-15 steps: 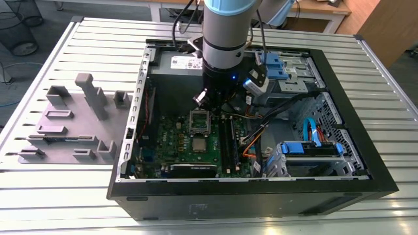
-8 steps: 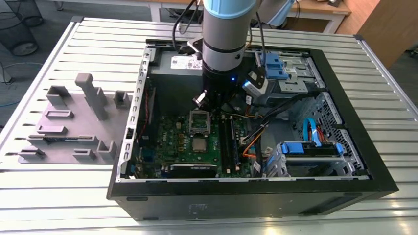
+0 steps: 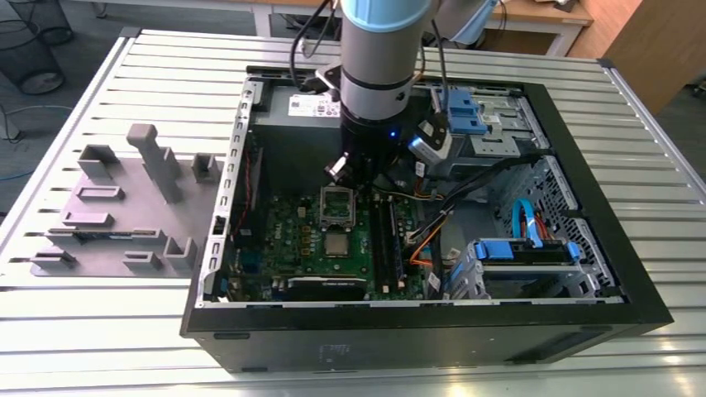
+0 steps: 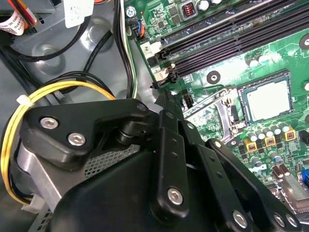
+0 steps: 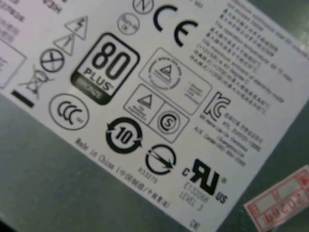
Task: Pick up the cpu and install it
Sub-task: 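Close the cpu cover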
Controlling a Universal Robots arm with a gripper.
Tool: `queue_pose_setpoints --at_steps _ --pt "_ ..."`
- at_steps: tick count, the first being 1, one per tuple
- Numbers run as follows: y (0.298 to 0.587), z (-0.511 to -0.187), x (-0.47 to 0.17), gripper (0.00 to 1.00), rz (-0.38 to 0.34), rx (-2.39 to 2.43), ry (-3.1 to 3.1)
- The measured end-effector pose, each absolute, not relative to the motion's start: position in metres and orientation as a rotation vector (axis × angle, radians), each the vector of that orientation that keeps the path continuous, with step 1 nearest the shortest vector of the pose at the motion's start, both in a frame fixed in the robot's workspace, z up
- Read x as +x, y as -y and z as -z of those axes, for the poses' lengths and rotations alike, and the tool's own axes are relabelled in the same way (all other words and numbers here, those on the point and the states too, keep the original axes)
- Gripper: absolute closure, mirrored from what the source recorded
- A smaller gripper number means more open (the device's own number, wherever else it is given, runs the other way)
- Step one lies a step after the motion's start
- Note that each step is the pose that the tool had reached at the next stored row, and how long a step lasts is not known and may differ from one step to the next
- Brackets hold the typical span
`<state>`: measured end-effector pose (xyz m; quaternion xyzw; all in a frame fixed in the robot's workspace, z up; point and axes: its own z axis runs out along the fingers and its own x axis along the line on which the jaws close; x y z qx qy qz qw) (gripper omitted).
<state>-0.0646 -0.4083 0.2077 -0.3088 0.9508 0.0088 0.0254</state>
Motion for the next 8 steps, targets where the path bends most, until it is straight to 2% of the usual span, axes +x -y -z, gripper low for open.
queue_pose_setpoints --at_steps 8 --pt "0.4115 -0.2141 -0.0674 0.9 -0.029 -0.95 -2.927"
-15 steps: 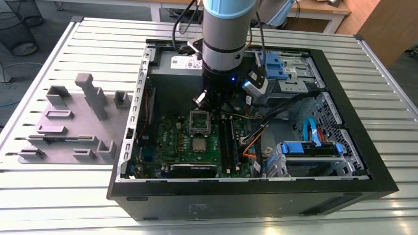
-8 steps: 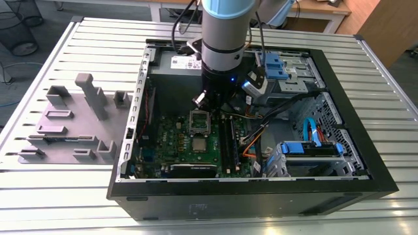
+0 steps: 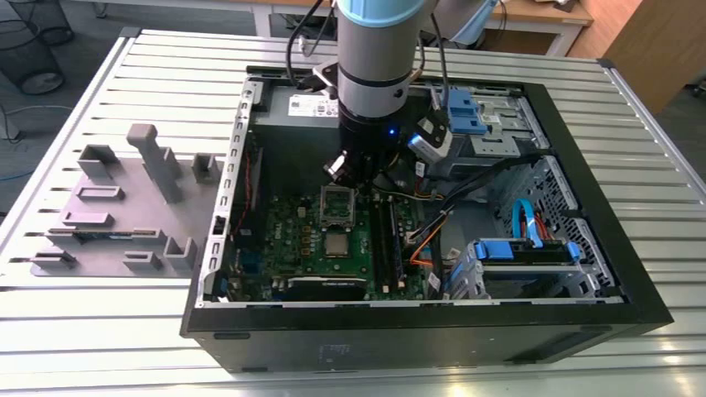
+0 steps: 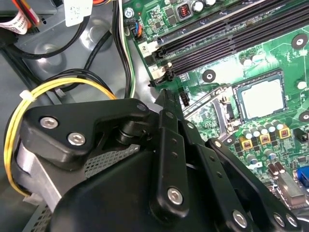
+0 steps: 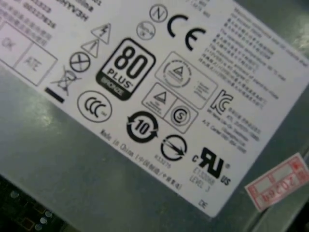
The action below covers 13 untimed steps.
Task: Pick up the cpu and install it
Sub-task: 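Close the cpu cover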
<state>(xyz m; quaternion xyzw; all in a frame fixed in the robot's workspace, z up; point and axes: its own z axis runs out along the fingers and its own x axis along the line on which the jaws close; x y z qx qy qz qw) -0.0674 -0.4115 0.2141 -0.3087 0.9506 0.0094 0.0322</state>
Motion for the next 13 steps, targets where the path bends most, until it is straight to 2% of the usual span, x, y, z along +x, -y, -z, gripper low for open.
queue_pose_setpoints --at_steps 13 --pt "0.4126 -0.2172 -0.0683 0.9 -0.03 -0.949 -2.922"
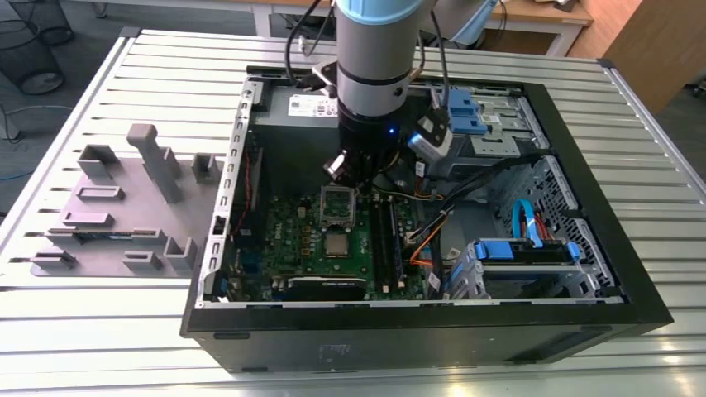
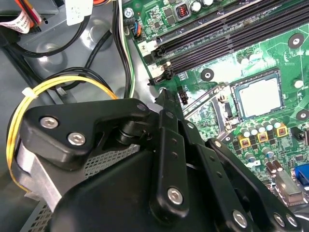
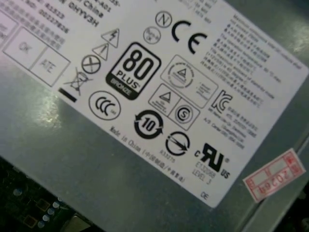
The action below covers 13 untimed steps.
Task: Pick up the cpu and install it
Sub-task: 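Close the cpu cover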
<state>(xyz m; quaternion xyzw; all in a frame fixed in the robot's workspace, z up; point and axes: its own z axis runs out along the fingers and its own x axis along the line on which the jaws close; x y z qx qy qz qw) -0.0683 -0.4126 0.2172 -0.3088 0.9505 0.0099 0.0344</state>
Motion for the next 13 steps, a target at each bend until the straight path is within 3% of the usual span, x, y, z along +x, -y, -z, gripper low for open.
queue_pose_setpoints --at_steps 13 --pt "0.4132 -0.2187 -0.0725 0.9 -0.029 -0.948 -2.917"
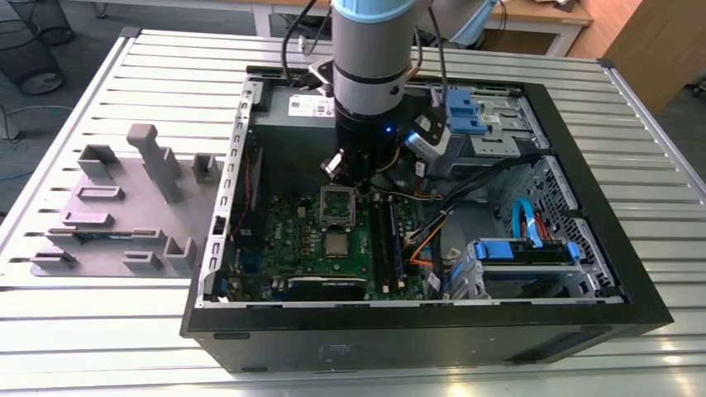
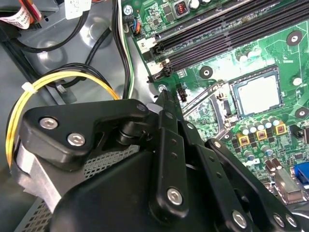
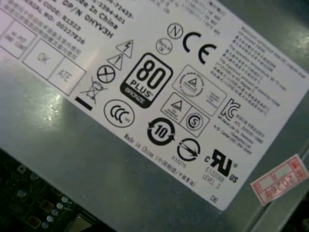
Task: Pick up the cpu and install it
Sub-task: 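Close the cpu cover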
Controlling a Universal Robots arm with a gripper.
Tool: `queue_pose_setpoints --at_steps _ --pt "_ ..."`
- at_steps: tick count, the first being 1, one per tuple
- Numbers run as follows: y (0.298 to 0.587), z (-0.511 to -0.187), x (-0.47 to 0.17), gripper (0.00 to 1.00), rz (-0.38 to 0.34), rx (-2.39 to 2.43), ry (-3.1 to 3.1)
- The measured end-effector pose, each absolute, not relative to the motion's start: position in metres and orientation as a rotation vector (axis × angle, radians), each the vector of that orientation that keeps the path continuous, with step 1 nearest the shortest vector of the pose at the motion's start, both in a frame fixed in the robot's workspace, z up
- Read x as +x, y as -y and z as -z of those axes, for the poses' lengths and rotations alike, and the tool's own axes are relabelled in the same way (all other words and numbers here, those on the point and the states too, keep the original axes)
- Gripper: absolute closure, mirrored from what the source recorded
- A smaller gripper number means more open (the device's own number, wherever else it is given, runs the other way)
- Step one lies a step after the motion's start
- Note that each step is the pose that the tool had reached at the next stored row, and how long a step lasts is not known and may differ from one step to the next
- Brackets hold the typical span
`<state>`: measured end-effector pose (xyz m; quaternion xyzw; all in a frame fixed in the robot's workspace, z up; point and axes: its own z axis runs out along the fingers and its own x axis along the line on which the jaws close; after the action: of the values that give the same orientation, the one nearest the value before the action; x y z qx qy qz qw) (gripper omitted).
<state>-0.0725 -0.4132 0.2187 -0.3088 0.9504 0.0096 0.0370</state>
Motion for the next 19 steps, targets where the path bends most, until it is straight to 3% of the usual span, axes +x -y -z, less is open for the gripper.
queue_pose_setpoints --at_steps 19 --pt "0.4143 -0.2254 -0.0791 0.9 -0.043 -0.943 -2.9"
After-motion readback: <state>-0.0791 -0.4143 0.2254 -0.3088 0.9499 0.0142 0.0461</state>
